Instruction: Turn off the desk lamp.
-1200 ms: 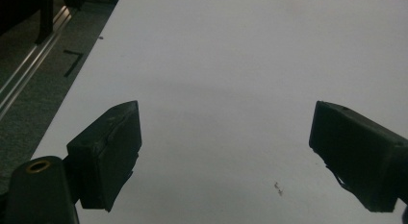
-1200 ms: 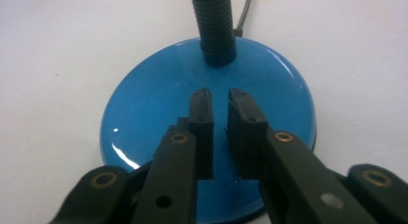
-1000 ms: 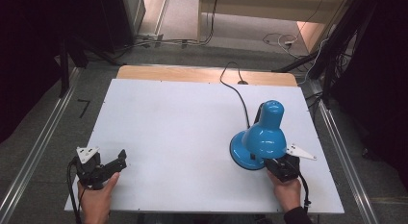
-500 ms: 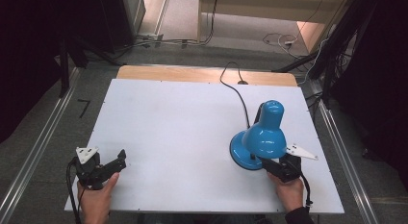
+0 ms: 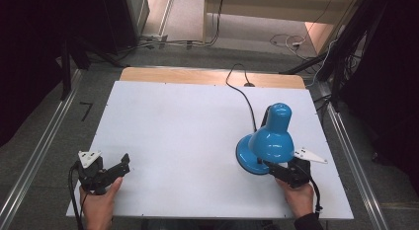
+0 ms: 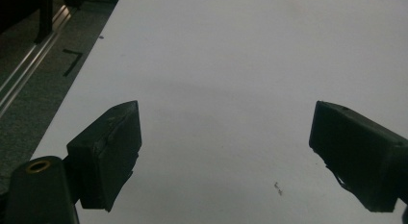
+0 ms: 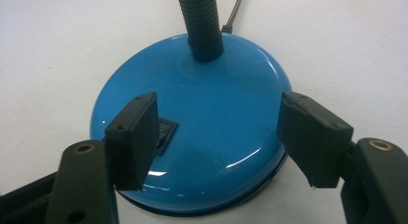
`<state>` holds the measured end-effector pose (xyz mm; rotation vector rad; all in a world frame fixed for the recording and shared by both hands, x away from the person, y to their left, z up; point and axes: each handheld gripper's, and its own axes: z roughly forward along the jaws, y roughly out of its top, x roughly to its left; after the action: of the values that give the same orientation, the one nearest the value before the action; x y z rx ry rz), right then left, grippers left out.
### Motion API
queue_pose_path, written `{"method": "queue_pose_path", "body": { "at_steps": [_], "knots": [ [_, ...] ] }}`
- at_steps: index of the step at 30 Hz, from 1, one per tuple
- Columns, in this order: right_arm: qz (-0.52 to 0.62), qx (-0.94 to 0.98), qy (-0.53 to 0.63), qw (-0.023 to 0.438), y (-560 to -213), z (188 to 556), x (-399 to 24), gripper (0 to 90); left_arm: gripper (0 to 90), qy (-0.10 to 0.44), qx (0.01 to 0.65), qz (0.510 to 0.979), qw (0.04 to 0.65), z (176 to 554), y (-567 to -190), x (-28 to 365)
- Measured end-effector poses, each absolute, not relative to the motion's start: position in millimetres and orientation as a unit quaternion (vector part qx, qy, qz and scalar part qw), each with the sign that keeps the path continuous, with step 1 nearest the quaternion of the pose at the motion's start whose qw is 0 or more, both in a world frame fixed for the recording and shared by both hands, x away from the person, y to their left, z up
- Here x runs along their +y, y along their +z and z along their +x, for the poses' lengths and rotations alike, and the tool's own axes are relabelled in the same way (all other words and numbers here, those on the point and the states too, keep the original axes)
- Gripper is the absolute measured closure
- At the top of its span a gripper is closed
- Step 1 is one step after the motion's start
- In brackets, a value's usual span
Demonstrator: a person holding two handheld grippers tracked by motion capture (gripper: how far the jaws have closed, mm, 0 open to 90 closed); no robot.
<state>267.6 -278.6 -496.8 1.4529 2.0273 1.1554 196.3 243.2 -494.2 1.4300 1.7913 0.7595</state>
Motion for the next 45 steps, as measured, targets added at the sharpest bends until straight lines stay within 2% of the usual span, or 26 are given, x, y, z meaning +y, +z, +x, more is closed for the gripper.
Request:
{"method": "queue_pose_path", "body": {
  "at_steps": [9,45],
  "knots": [
    [0.520,0.725,0.407,0.196,-496,267,-281,25.9,12.0,0.295,0.694,0.551,0.357,196,-494,244],
    [0.533,0.717,0.403,0.200,-492,267,-302,24.5,12.0,0.292,0.696,0.549,0.359,196,-494,245]
  ]
}}
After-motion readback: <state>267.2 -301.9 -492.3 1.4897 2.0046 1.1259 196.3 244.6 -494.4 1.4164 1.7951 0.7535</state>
